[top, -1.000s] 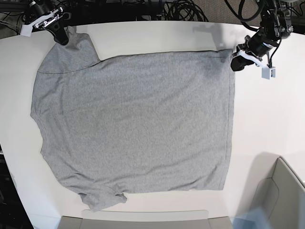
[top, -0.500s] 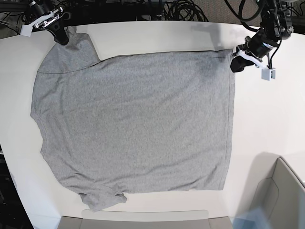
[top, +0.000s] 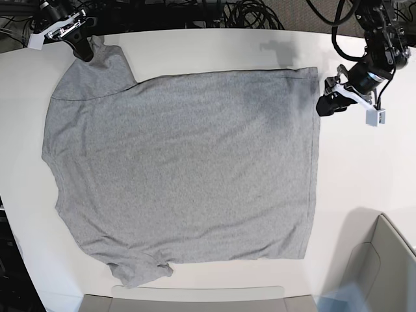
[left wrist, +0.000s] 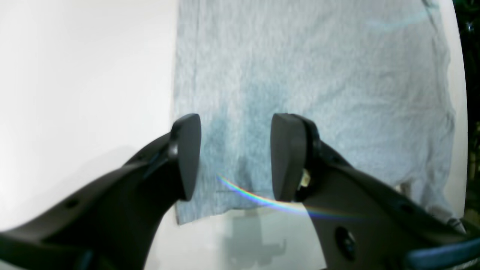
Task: Fold the T-shirt properly
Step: 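Adjust the left gripper's grip on the shoulder edge of the shirt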
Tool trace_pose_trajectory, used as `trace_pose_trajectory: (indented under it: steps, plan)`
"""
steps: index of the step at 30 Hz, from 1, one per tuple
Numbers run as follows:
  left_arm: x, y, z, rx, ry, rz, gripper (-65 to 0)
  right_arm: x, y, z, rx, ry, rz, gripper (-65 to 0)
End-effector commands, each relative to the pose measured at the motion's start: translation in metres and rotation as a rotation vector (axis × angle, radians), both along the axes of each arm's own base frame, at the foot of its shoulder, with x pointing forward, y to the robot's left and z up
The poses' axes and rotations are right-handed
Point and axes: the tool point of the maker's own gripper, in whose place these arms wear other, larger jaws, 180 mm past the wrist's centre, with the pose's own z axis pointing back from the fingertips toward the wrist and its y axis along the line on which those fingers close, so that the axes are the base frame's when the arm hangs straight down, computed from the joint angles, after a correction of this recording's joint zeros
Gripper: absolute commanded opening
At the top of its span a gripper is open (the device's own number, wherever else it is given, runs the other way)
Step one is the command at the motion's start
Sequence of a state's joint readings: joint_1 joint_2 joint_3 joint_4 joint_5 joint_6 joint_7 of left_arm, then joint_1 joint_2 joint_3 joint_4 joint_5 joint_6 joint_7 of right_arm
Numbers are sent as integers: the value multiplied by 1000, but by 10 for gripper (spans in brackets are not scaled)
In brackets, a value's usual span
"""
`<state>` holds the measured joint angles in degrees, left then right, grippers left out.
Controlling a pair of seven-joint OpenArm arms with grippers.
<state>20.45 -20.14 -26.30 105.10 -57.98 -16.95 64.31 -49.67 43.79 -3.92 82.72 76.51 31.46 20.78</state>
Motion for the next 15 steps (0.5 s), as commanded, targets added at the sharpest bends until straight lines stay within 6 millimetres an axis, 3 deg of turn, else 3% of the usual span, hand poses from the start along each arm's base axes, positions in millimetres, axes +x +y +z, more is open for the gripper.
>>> trace_pose_trajectory:
  steps: [1,9,15]
  plan:
    - [8,2,12,8,-47,-6,-269,4,-3,7,4,-23,2,-650]
    - [3,9,4,46,-16,6,-269,4,-3,8,5,-26,2,-650]
    - [-21,32,-31,163,120,26,-269,4,-3,8,5,-24,2,-650]
